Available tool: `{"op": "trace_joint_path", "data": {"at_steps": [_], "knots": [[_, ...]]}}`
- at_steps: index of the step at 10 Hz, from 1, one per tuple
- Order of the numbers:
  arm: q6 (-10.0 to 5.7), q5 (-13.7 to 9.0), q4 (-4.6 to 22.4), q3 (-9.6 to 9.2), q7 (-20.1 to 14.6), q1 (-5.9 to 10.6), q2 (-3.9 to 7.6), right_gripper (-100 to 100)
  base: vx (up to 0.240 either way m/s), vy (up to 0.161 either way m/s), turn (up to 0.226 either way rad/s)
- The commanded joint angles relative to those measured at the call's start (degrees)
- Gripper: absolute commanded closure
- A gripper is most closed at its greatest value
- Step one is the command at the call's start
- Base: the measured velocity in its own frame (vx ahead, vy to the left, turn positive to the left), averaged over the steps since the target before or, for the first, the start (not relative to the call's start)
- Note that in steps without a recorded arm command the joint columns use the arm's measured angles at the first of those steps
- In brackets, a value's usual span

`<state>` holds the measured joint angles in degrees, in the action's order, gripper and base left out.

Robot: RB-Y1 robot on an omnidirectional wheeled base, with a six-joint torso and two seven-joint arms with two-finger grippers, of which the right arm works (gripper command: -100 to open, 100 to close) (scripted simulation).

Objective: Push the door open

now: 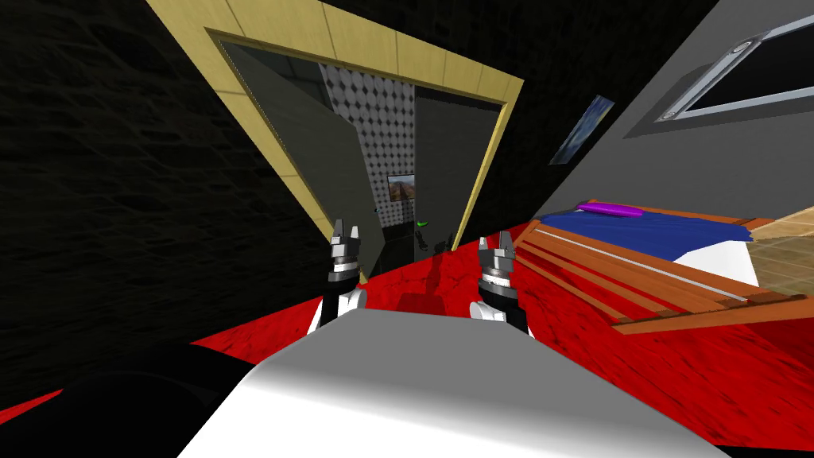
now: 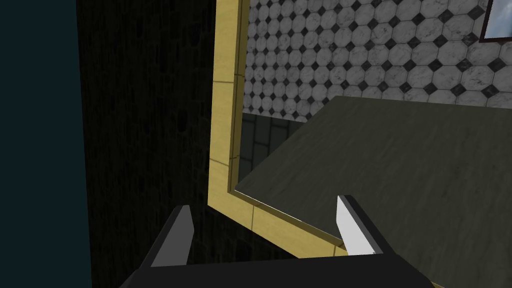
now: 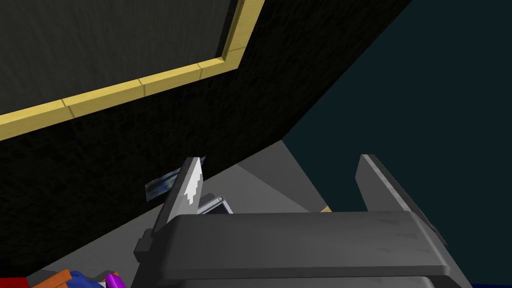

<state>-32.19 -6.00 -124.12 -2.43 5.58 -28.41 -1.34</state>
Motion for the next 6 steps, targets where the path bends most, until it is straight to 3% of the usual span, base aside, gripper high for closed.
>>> {"op": "trace_joint_path", "data": {"at_steps": [1,6], "knots": [[-0.34,0.18,1.99,-0.11,-0.21,0.71,0.48,-100,0.112,-0.027,0.038],[-1.49,0.91,9.76,-0.47,-0.69,4.04,1.74,-100,0.095,-0.027,0.044]]}}
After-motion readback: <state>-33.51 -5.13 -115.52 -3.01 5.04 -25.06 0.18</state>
